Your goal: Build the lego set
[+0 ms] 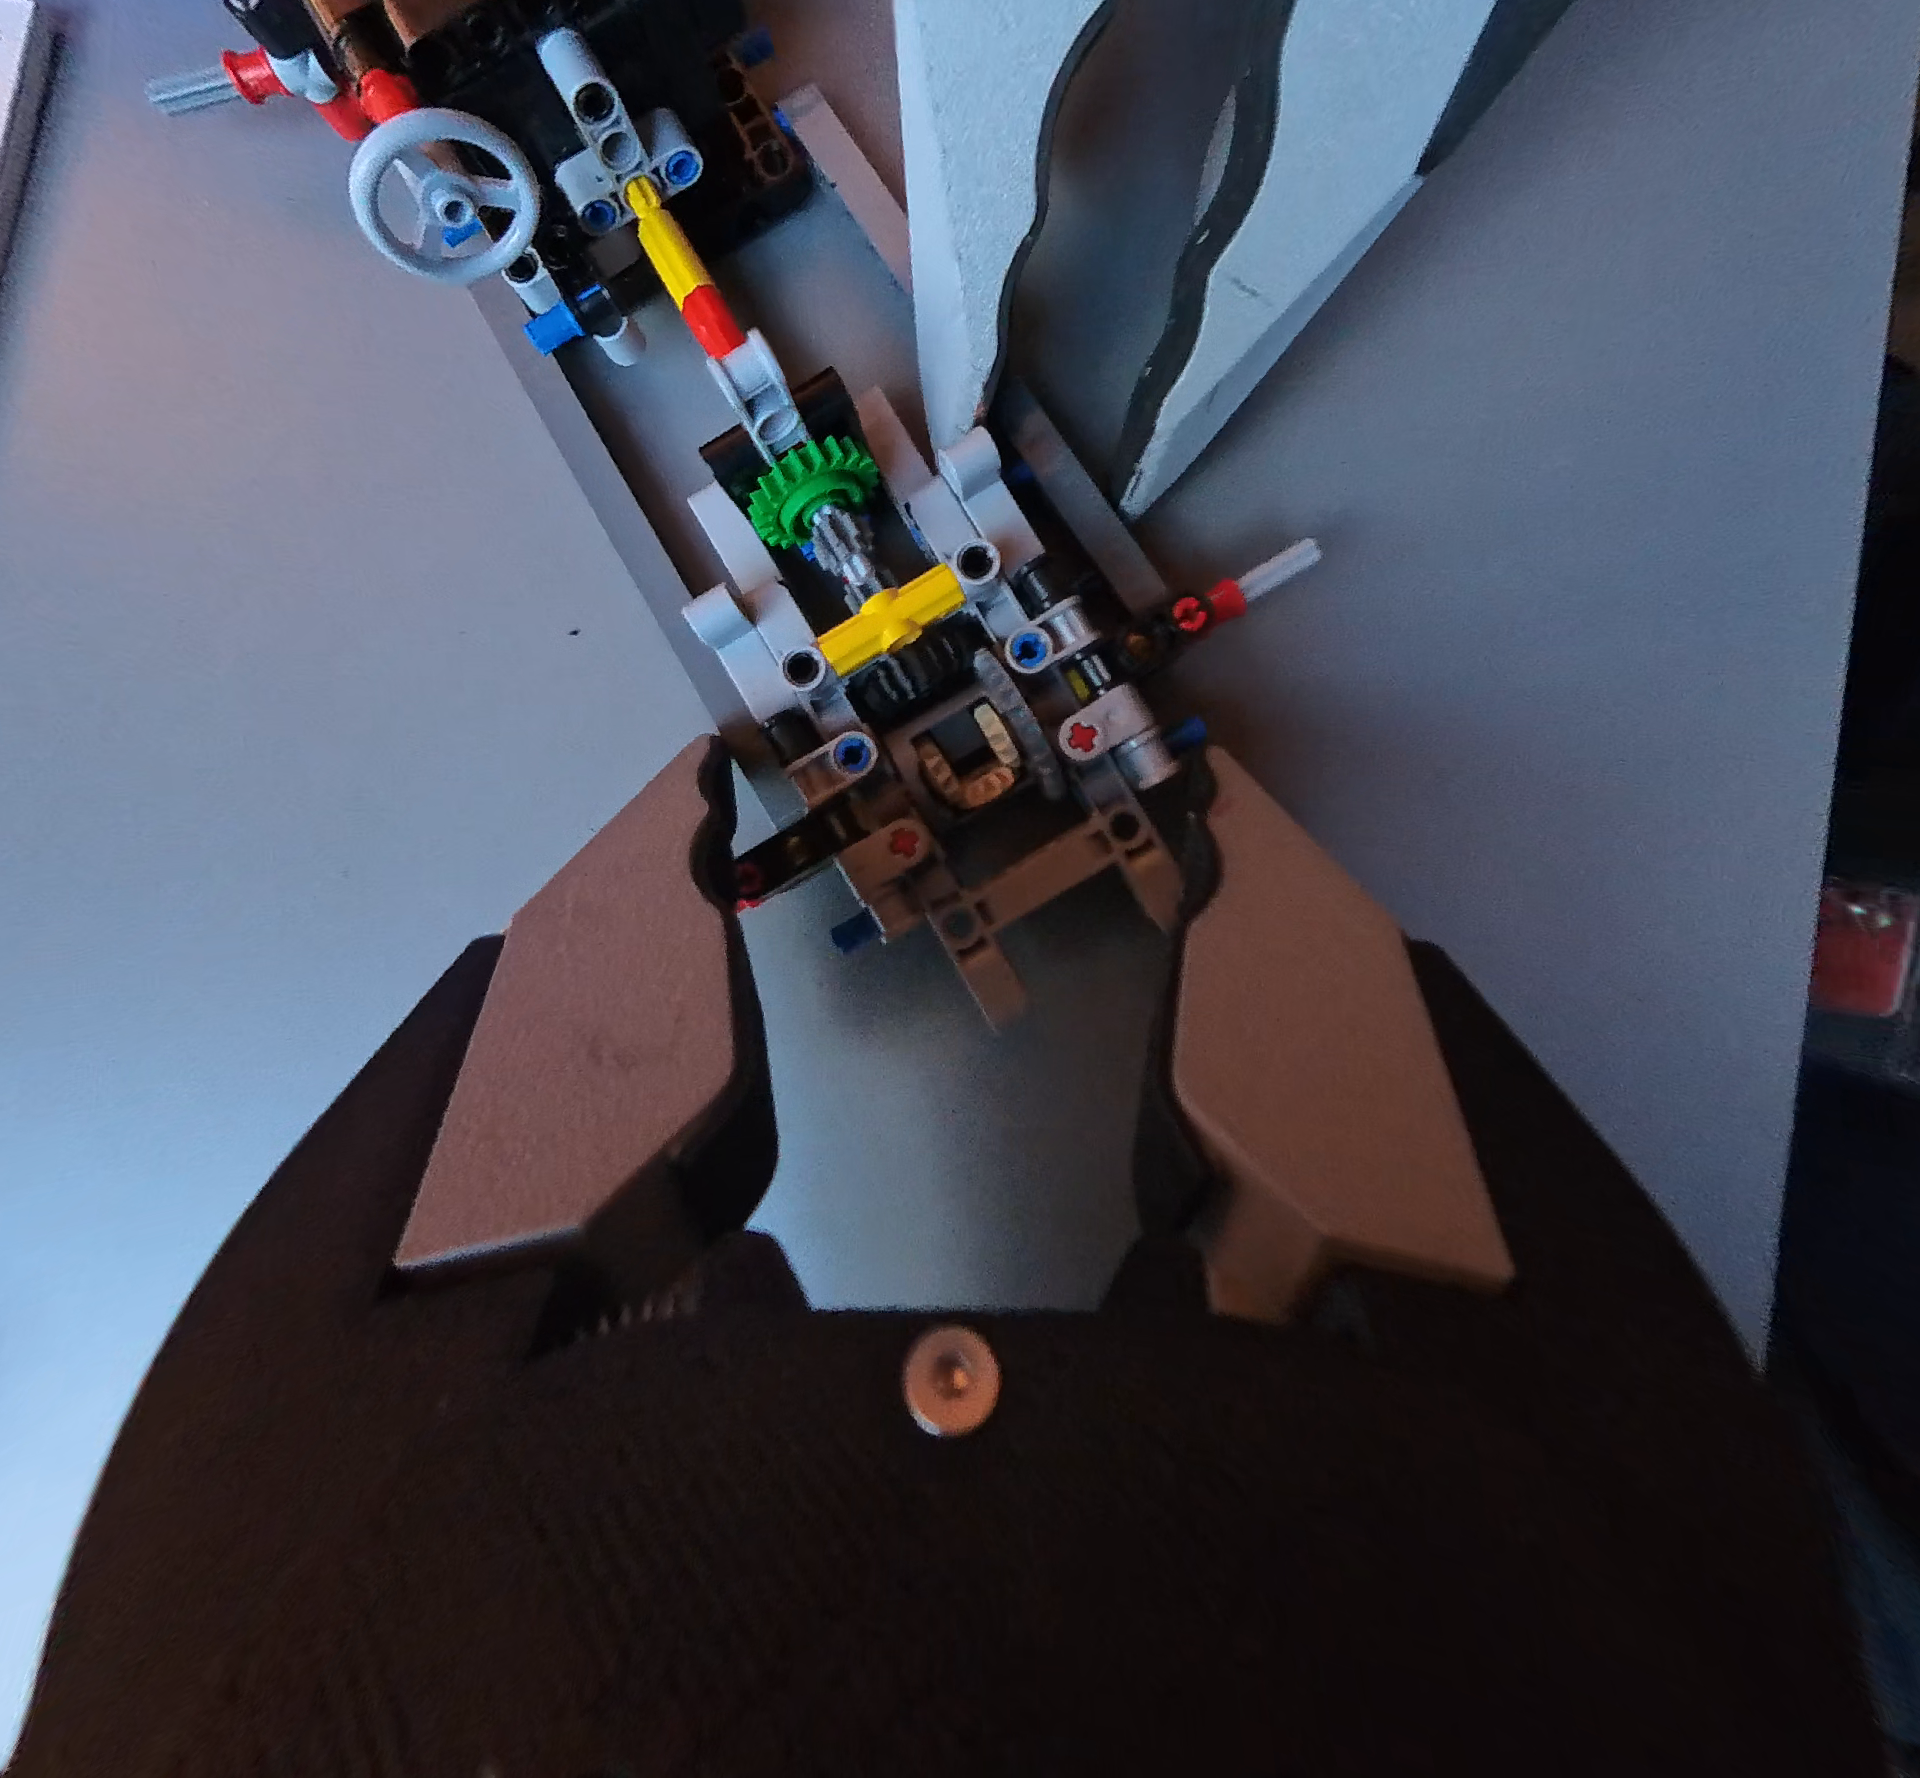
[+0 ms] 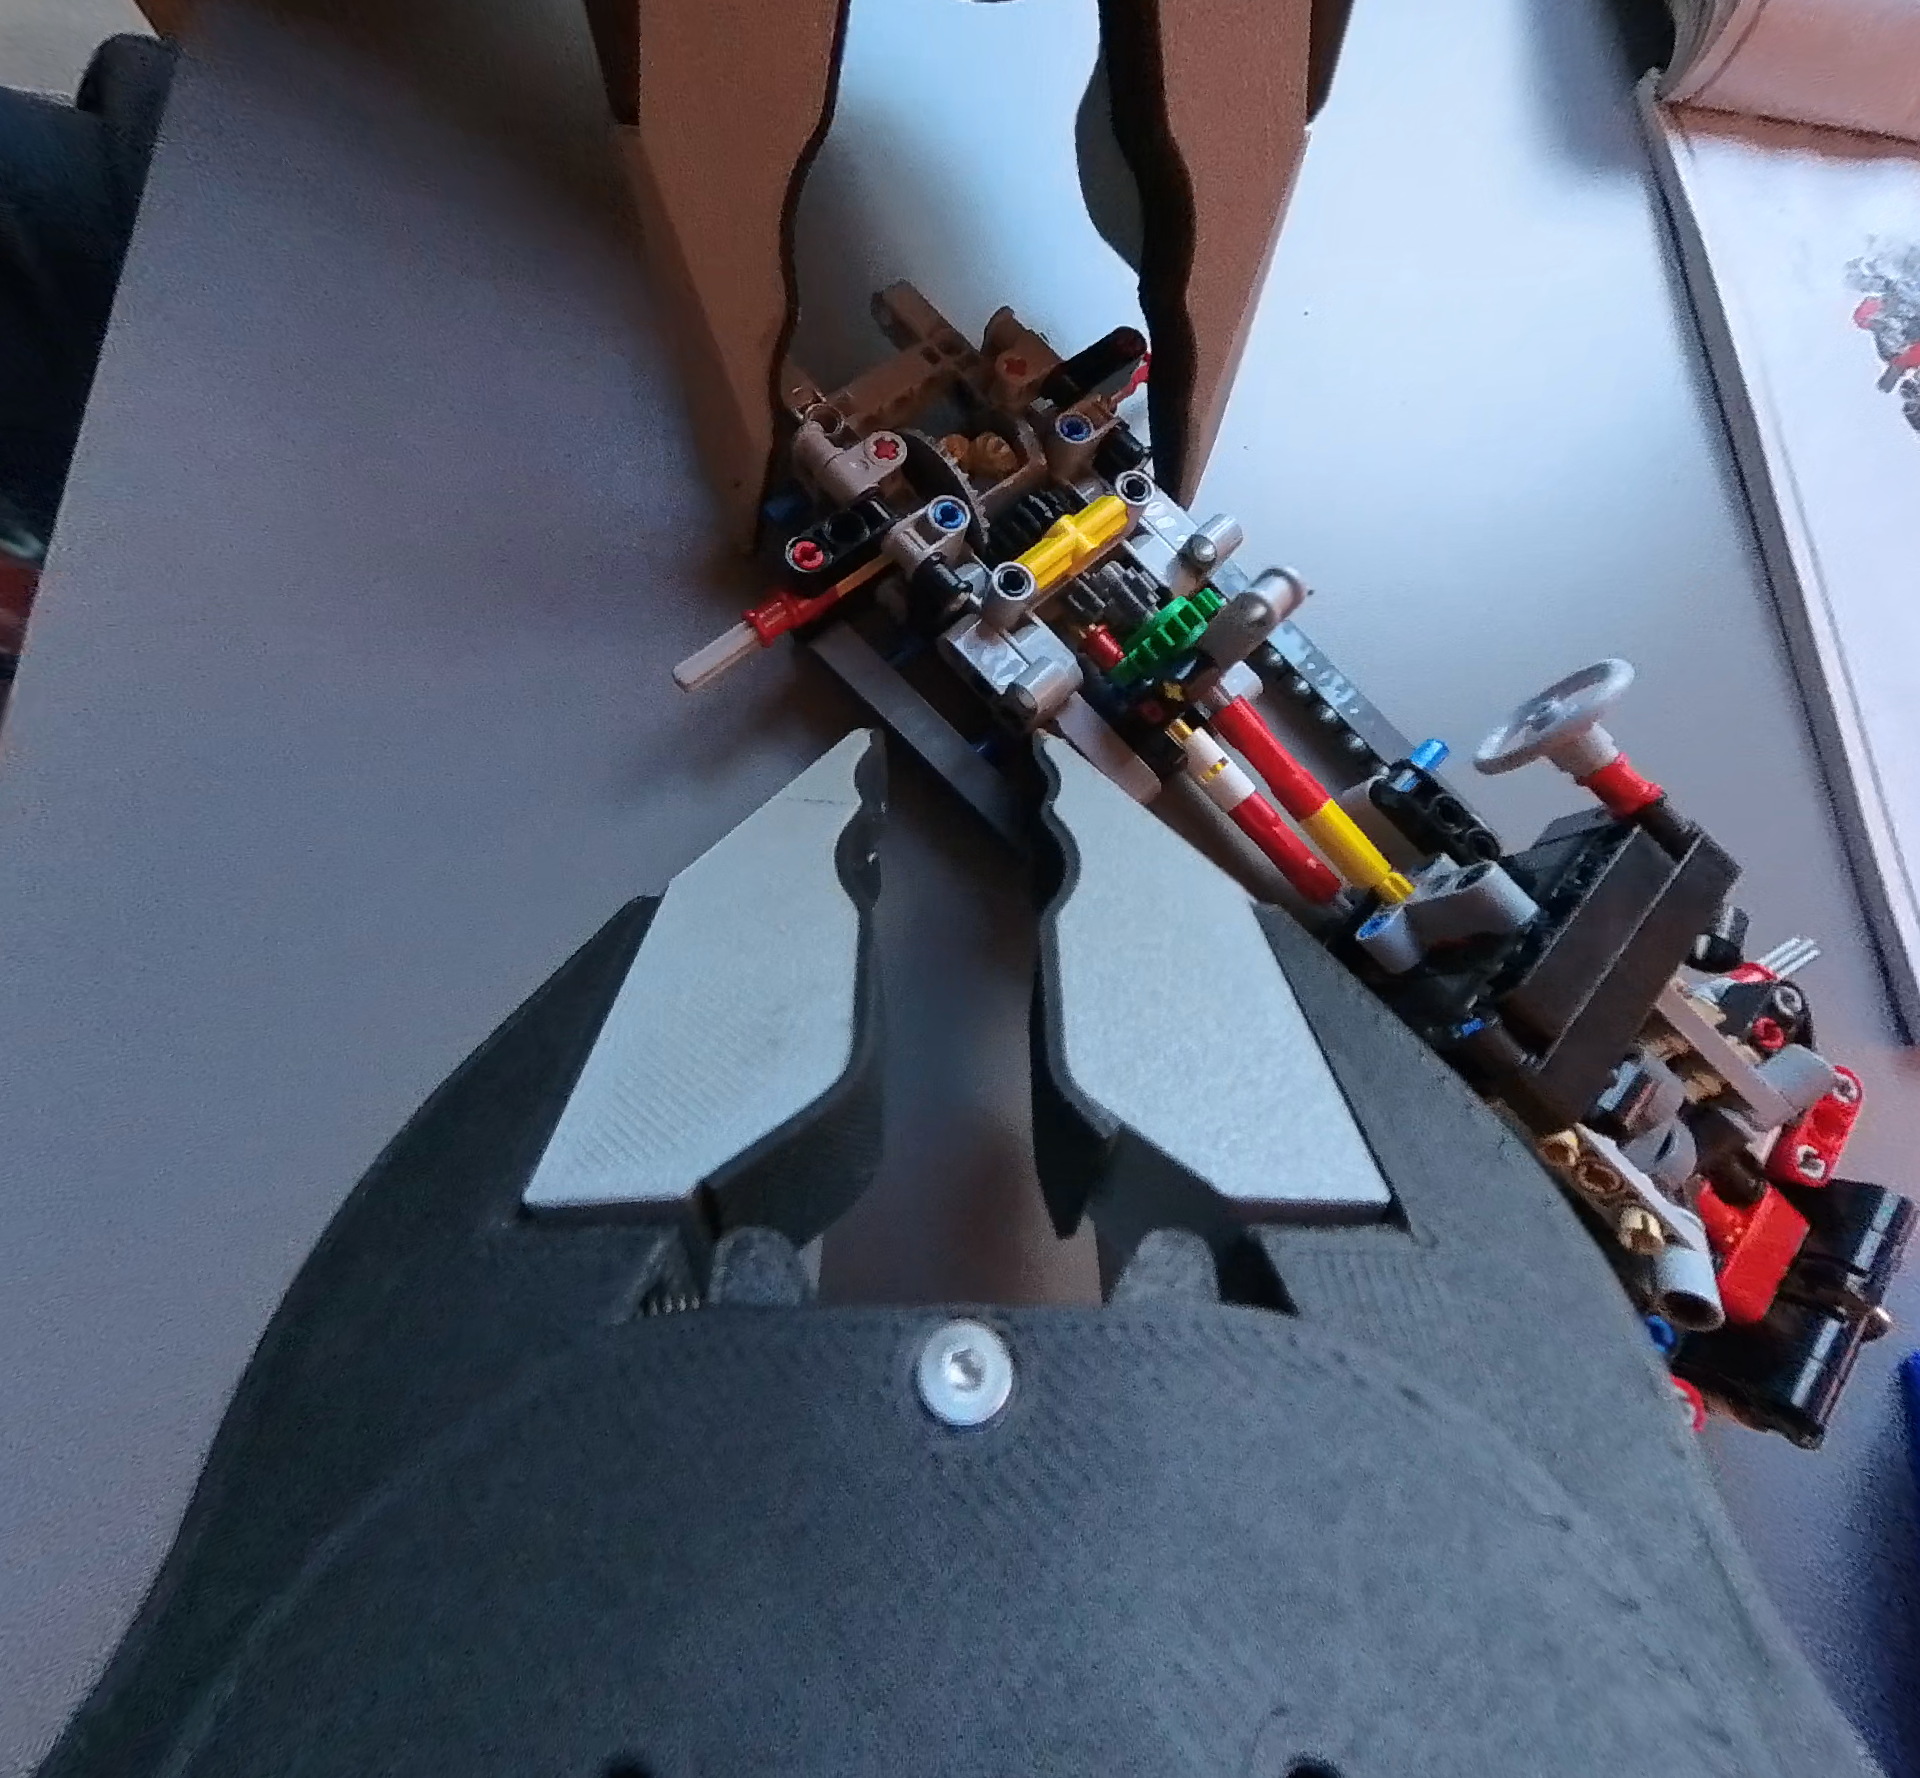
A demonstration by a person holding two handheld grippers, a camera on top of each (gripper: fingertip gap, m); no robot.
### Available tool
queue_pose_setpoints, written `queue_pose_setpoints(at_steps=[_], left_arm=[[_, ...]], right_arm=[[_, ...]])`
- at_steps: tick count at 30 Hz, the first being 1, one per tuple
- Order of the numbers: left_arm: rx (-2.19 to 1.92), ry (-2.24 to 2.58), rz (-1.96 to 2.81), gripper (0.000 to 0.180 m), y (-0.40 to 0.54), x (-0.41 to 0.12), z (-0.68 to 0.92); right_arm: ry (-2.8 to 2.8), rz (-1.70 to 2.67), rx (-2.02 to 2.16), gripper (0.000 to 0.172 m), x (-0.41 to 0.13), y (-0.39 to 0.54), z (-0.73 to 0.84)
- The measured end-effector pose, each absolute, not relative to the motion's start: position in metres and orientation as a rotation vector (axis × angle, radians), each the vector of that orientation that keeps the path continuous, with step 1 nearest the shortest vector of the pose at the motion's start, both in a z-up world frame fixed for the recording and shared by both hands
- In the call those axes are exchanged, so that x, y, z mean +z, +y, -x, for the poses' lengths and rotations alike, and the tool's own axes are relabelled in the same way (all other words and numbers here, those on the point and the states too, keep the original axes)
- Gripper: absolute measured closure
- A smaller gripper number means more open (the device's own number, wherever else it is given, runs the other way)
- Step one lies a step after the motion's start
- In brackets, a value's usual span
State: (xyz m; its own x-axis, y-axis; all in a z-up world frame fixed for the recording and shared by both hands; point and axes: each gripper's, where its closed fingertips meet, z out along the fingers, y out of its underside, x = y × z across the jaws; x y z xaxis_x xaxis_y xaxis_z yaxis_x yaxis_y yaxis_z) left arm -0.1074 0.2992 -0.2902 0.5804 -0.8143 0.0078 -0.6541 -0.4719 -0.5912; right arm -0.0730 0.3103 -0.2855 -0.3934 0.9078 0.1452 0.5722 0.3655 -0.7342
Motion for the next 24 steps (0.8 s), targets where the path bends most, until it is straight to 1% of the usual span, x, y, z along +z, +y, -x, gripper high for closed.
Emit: queue_pose_setpoints(at_steps=[5,8,12,24], left_arm=[[-0.378,1.163,2.296,0.097,0.3000,-0.2903,0.1067],[-0.365,1.161,2.316,0.097,0.3011,-0.2905,0.1049],[-0.354,1.157,2.336,0.098,0.3023,-0.2907,0.1029],[-0.390,1.110,2.279,0.098,0.3039,-0.2903,0.1002]], right_arm=[[-2.119,1.248,0.838,0.146,-0.2855,0.3106,0.0706],[-2.124,1.267,0.859,0.150,-0.2859,0.3136,0.0688],[-2.129,1.282,0.881,0.150,-0.2857,0.3146,0.0667],[-2.120,1.179,0.778,0.150,-0.2851,0.3142,0.0662]])
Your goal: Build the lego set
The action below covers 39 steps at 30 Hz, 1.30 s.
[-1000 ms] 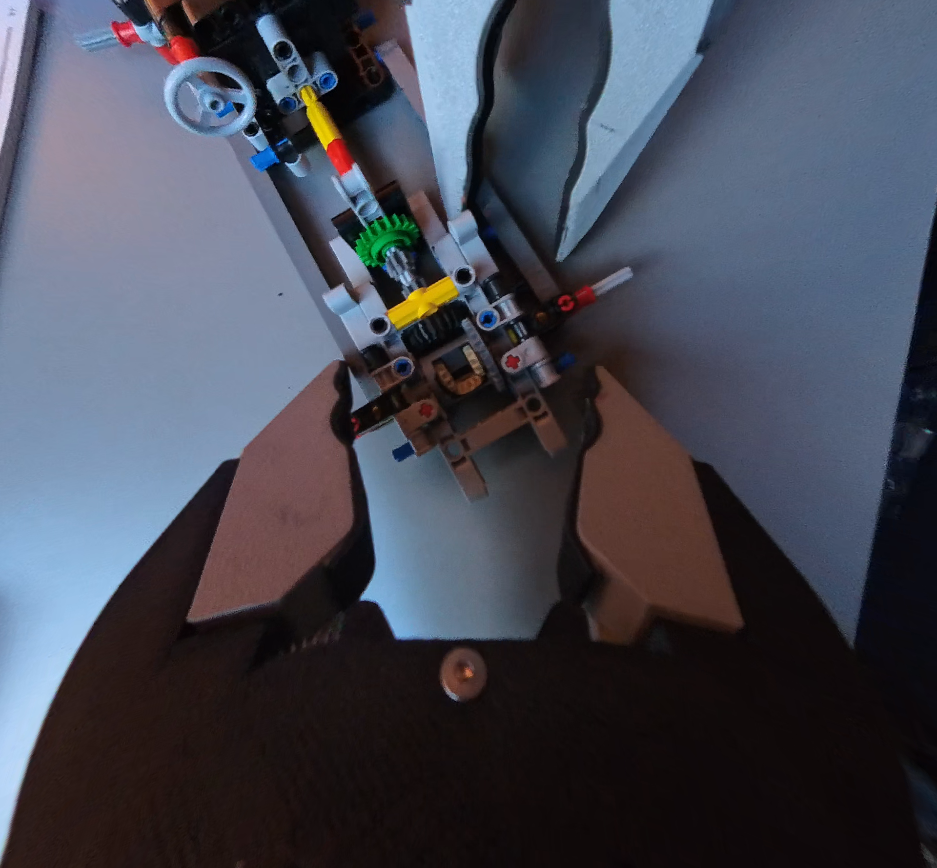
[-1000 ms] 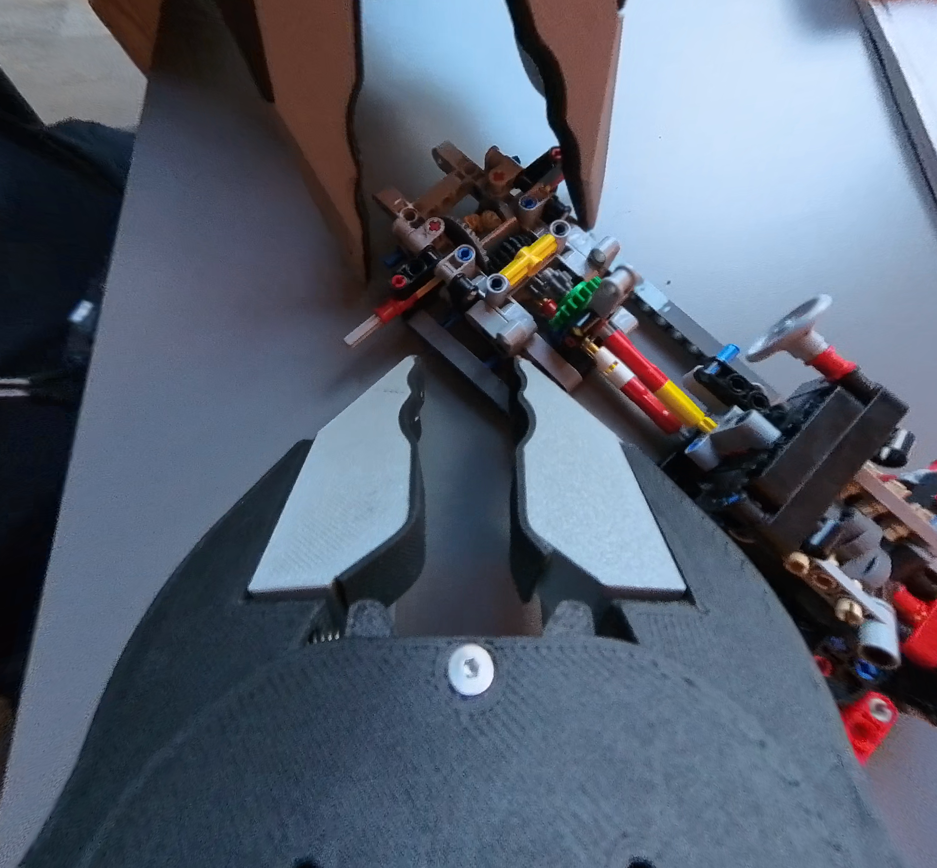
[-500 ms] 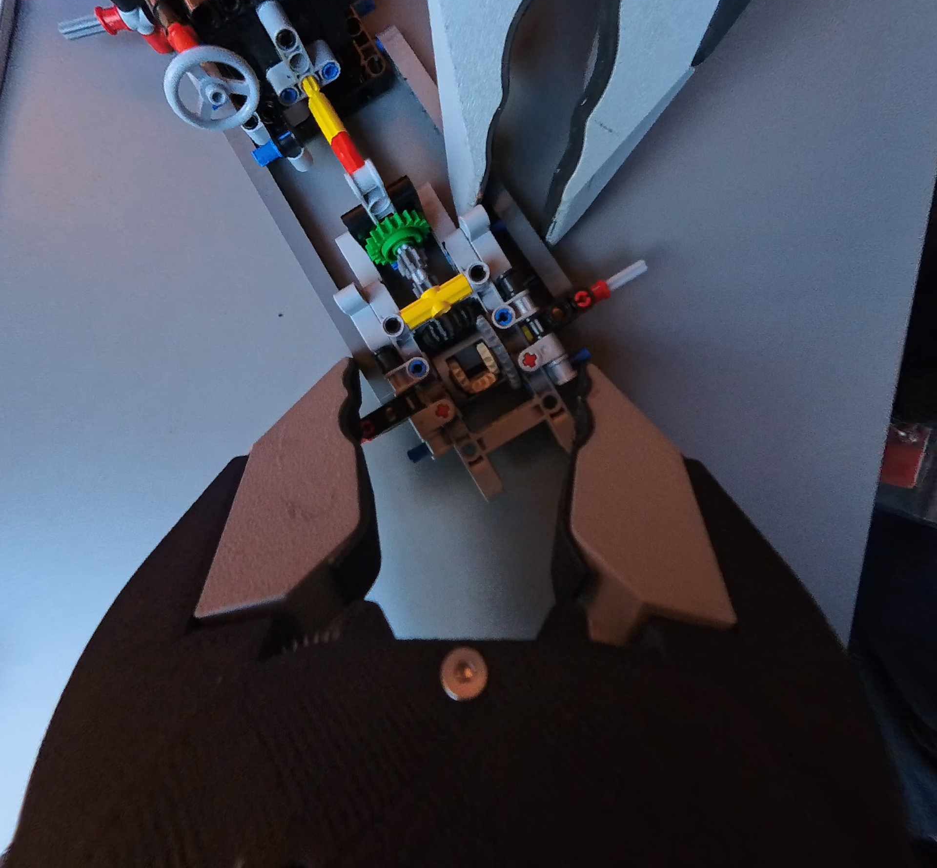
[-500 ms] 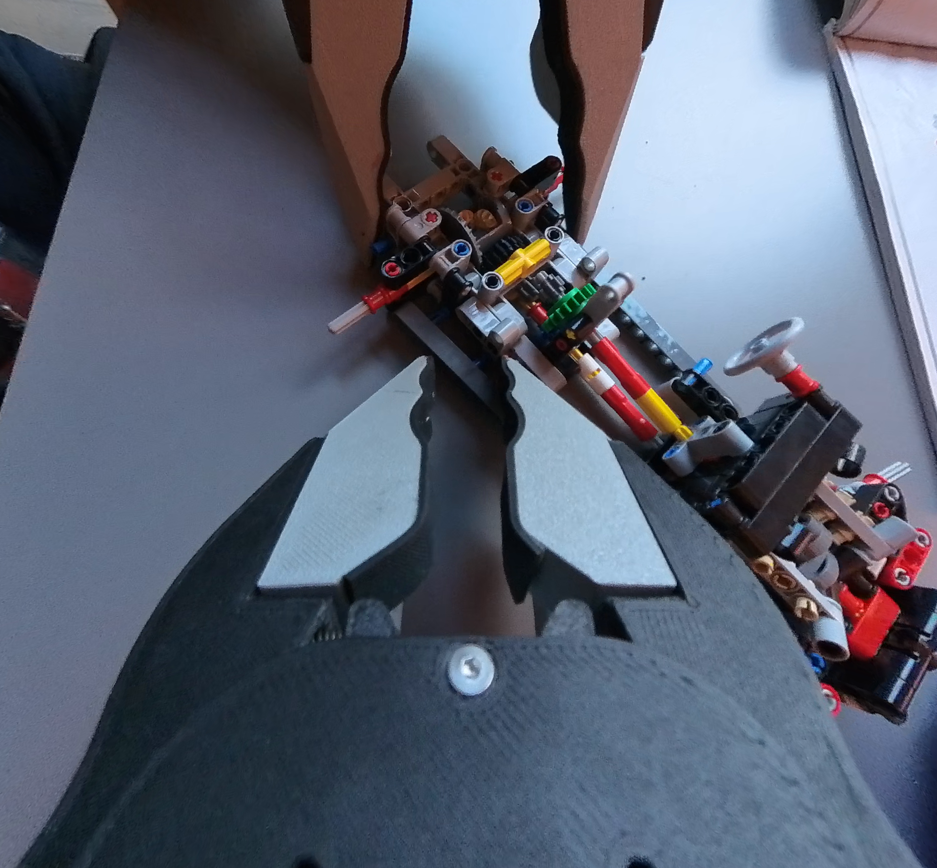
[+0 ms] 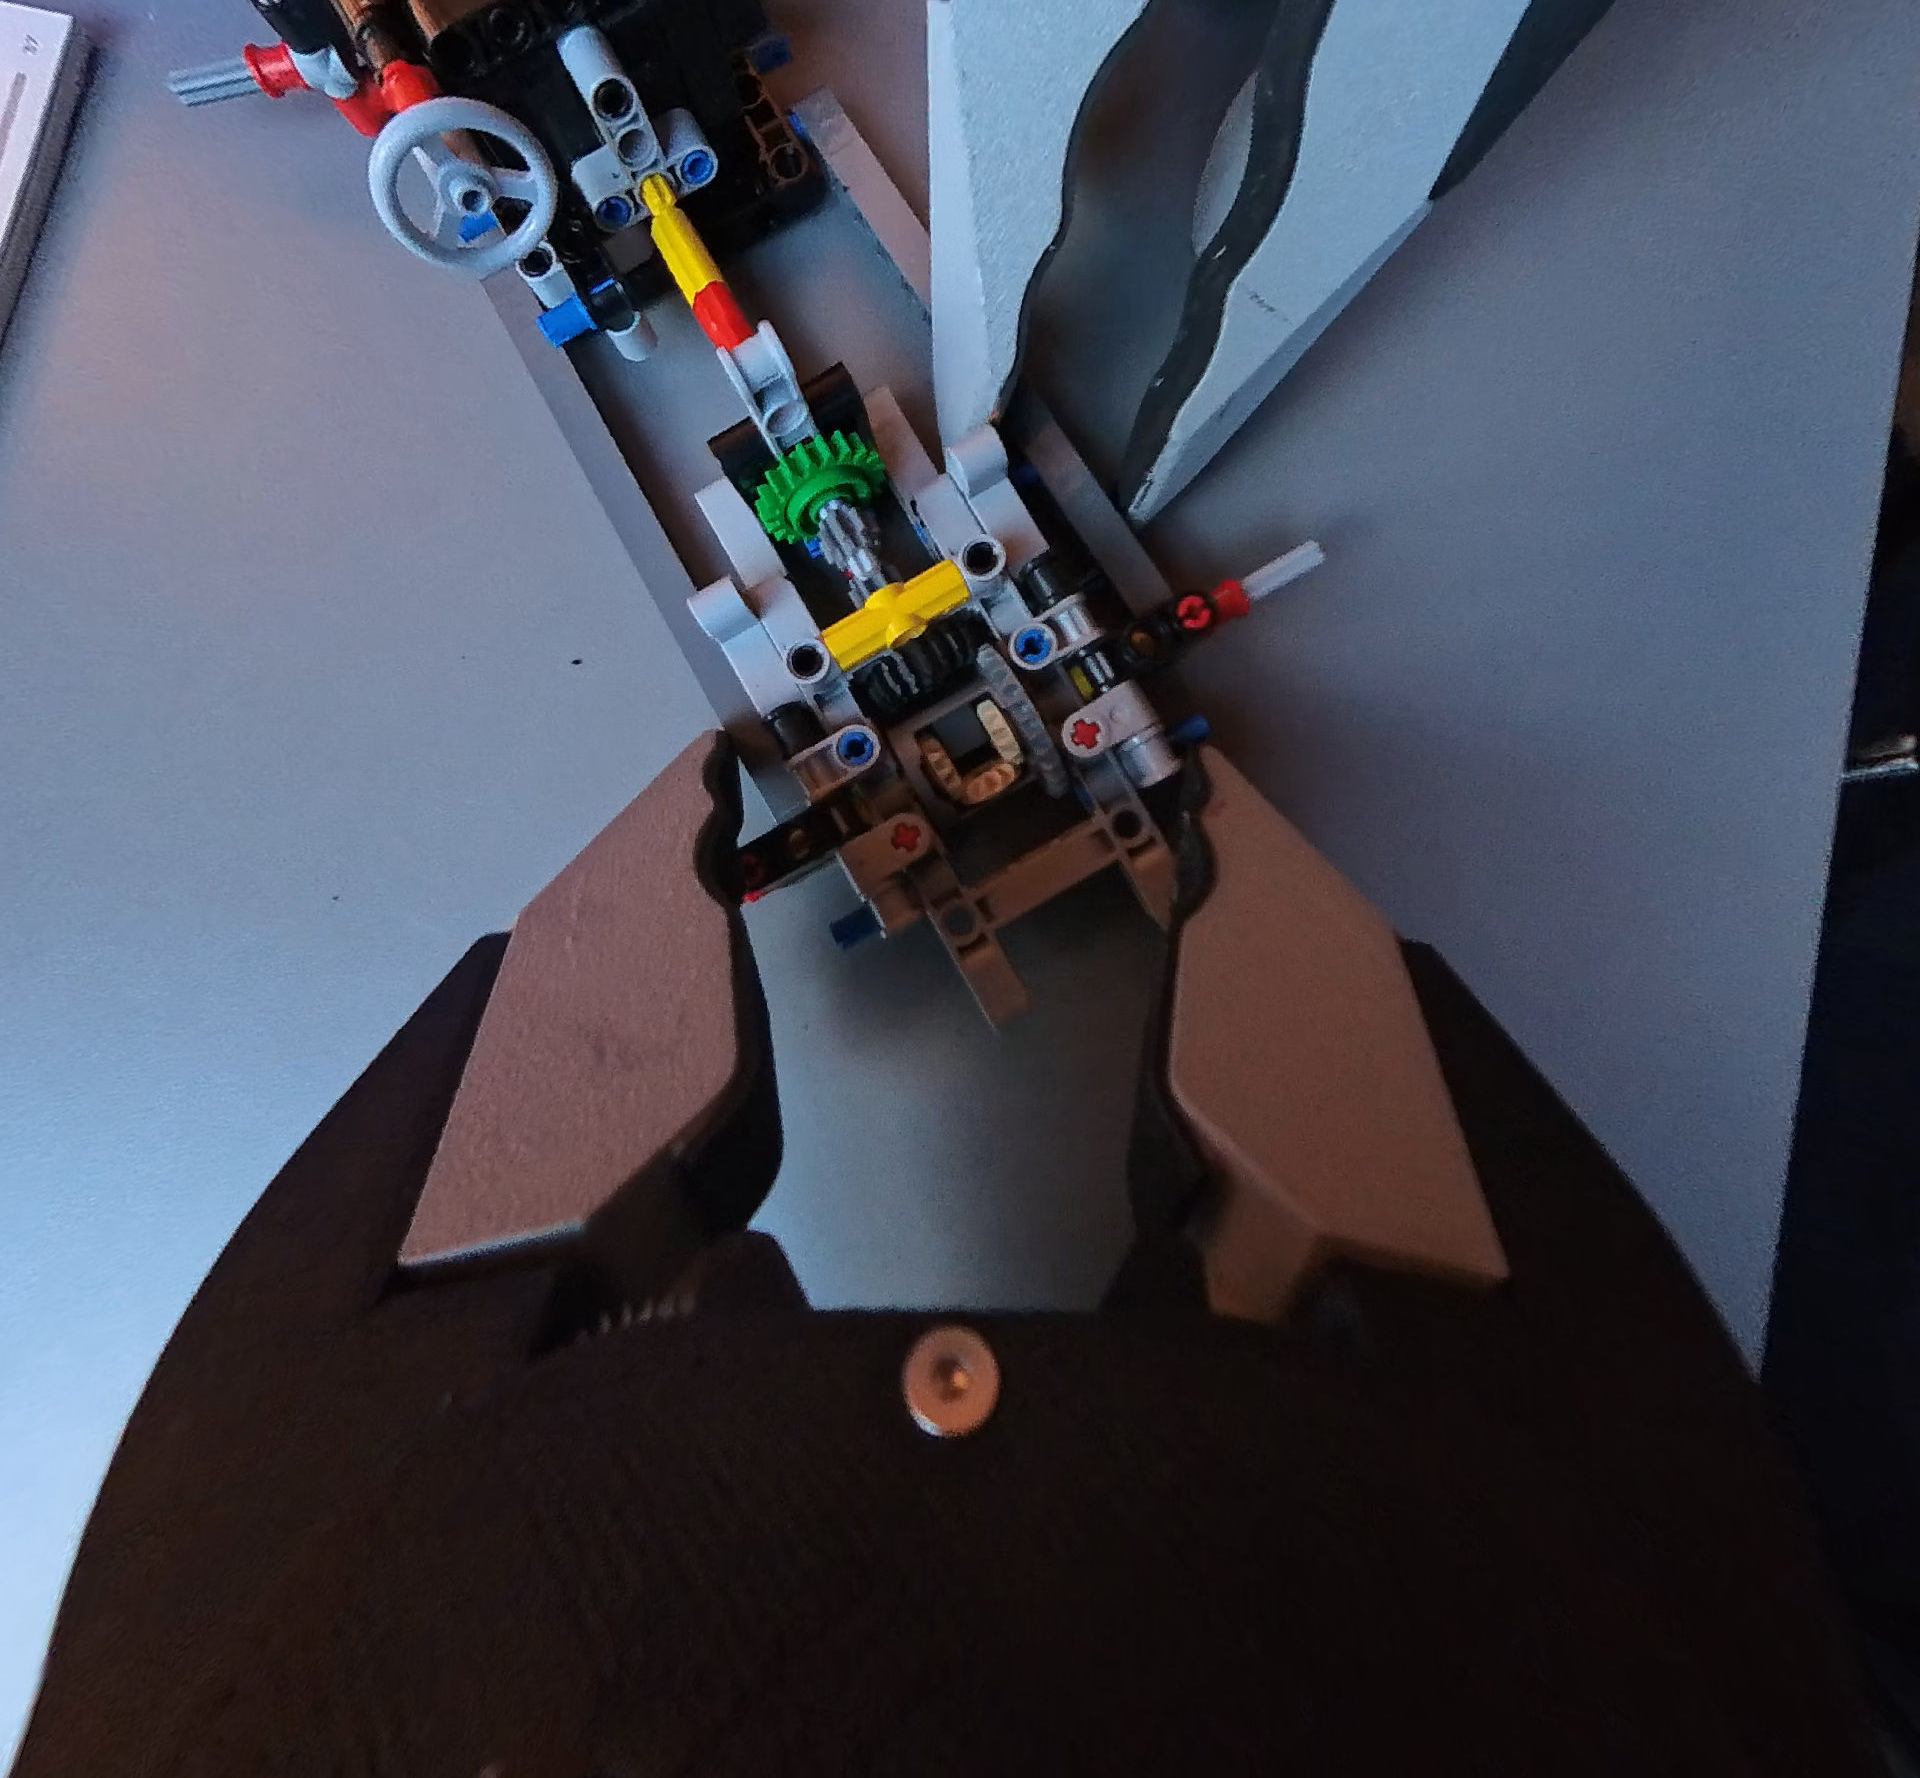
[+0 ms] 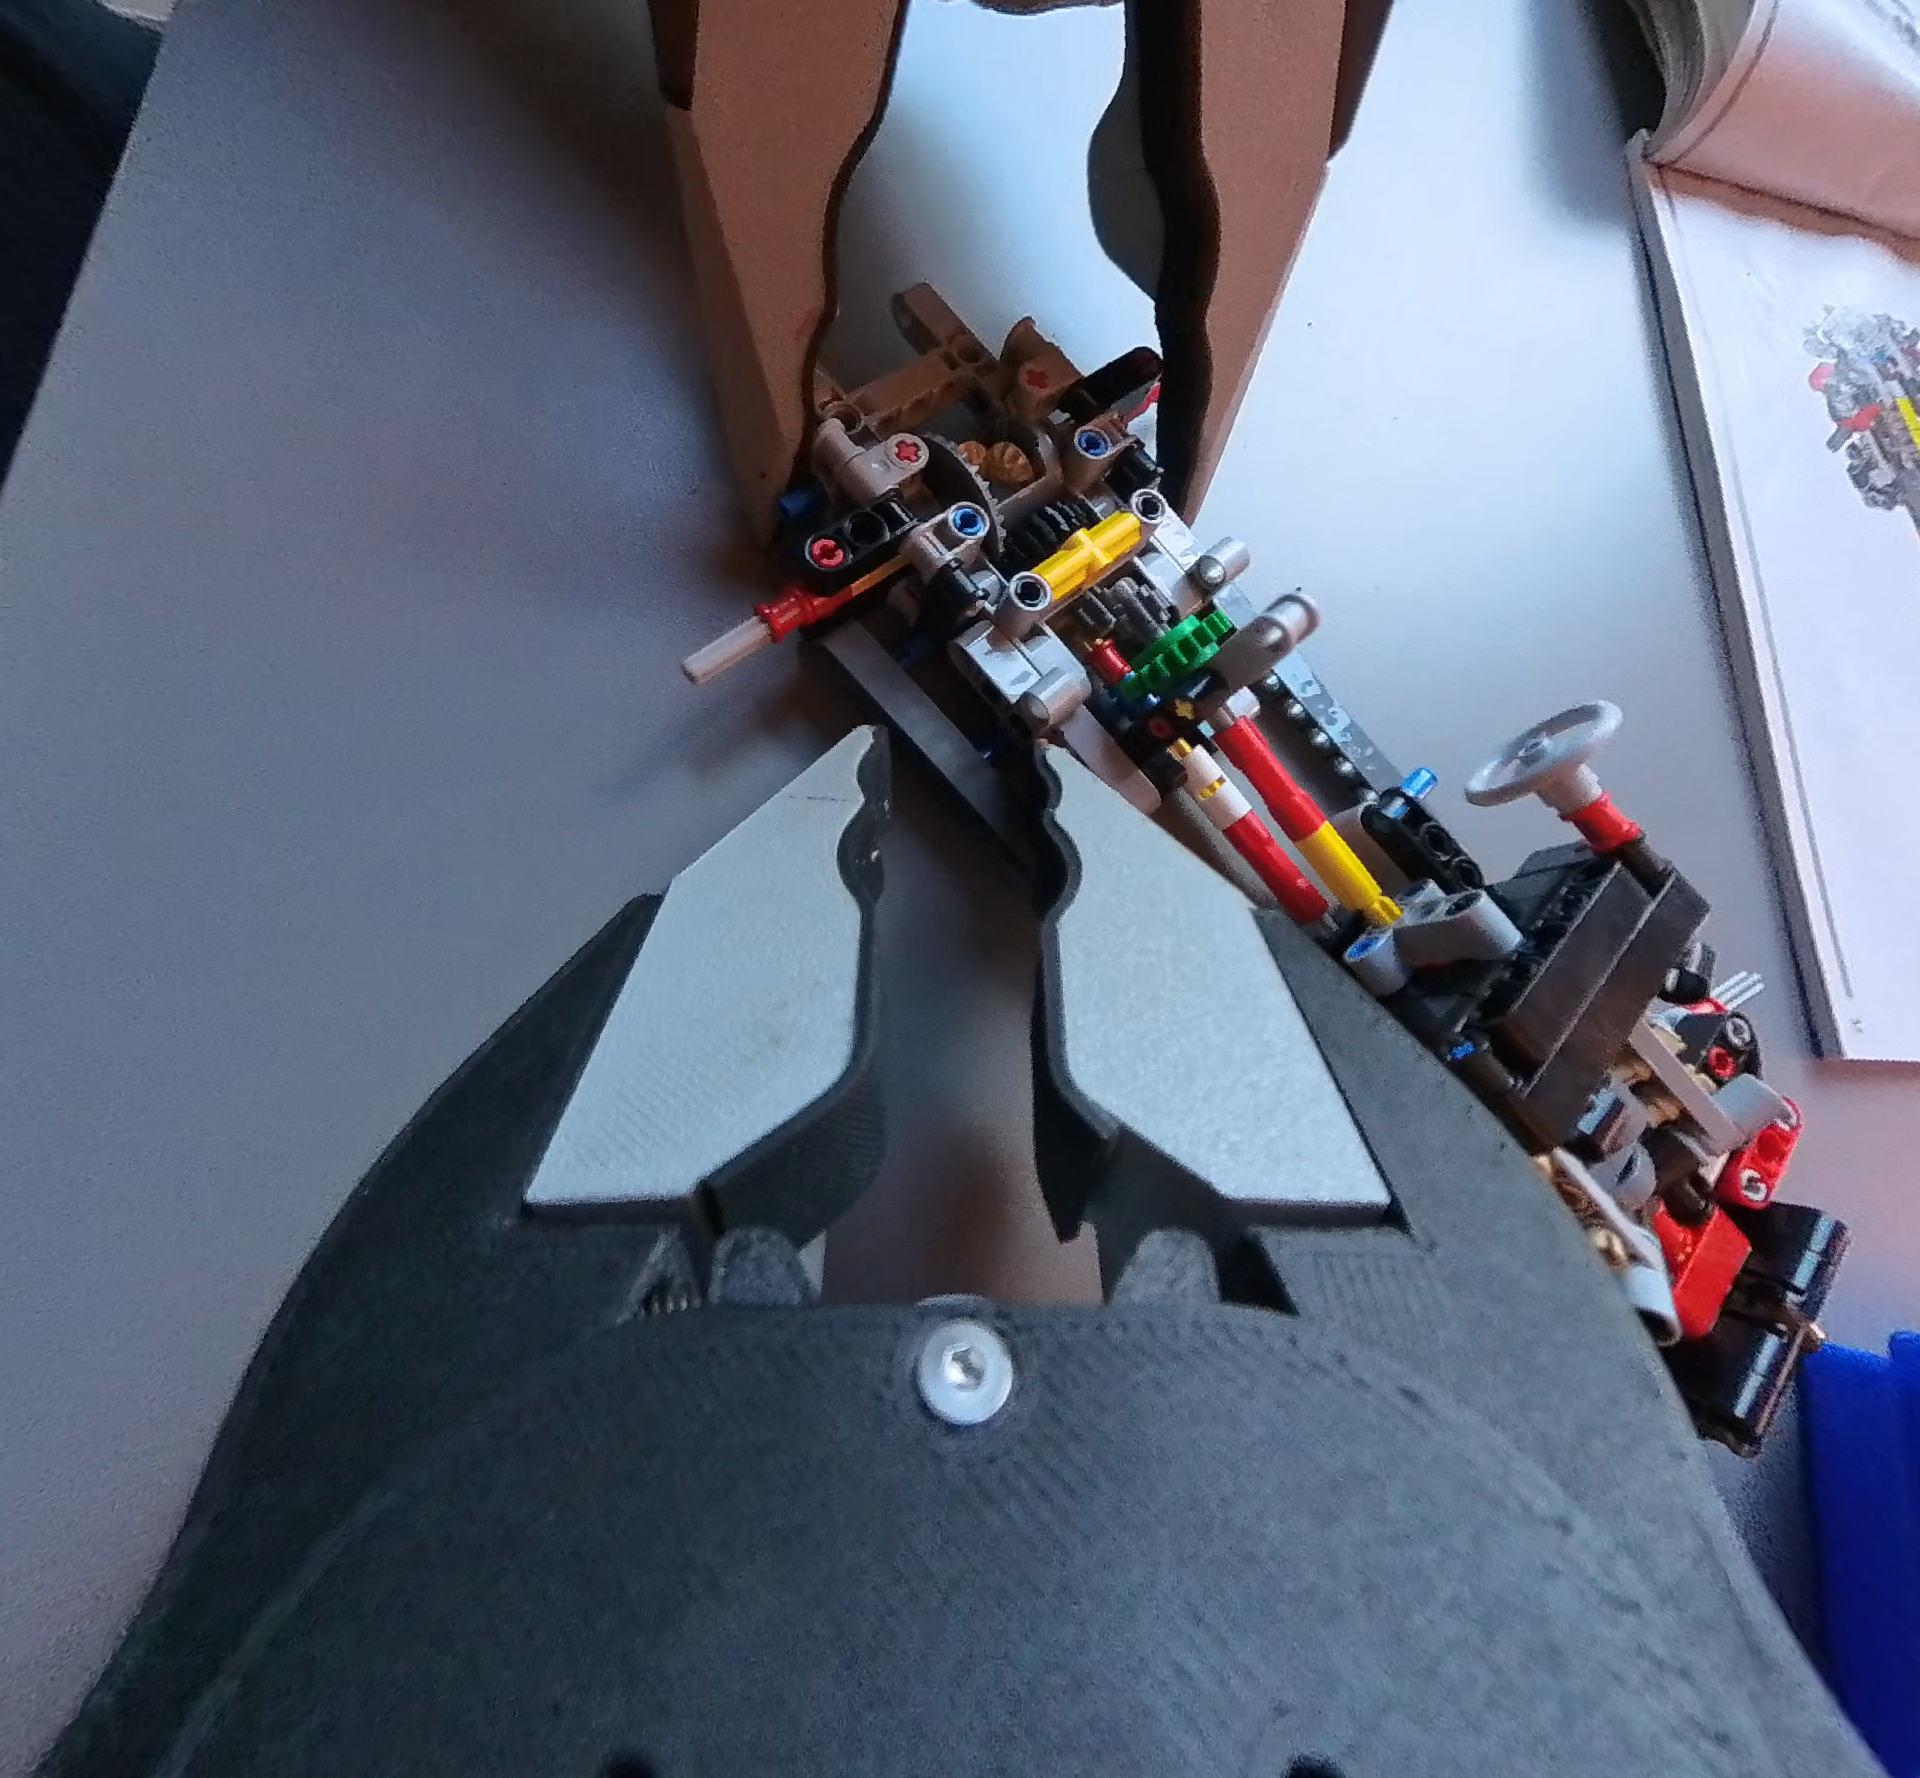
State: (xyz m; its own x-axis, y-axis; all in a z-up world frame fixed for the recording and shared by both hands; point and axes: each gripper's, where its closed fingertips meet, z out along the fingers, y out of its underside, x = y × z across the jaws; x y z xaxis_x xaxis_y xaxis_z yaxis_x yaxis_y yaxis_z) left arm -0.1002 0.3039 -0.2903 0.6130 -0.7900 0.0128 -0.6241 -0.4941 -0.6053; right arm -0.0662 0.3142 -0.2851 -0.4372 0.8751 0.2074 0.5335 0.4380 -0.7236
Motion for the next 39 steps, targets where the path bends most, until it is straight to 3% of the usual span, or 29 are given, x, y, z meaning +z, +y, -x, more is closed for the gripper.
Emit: queue_pose_setpoints(at_steps=[10,14,18,22,39], left_arm=[[-0.428,1.059,2.253,0.098,0.310,-0.289,0.105],[-0.419,1.111,2.224,0.098,0.309,-0.290,0.106],[-0.428,1.123,2.215,0.098,0.310,-0.290,0.106],[-0.435,1.136,2.207,0.098,0.312,-0.290,0.106],[-0.453,1.140,2.187,0.098,0.315,-0.290,0.103]], right_arm=[[-2.019,1.046,0.590,0.148,-0.281,0.323,0.073],[-2.005,0.749,0.458,0.167,-0.276,0.308,0.065],[-2.065,0.804,0.468,0.152,-0.277,0.313,0.067],[-2.163,0.730,0.400,0.167,-0.279,0.319,0.065],[-2.320,0.673,0.381,0.163,-0.285,0.311,0.070]])
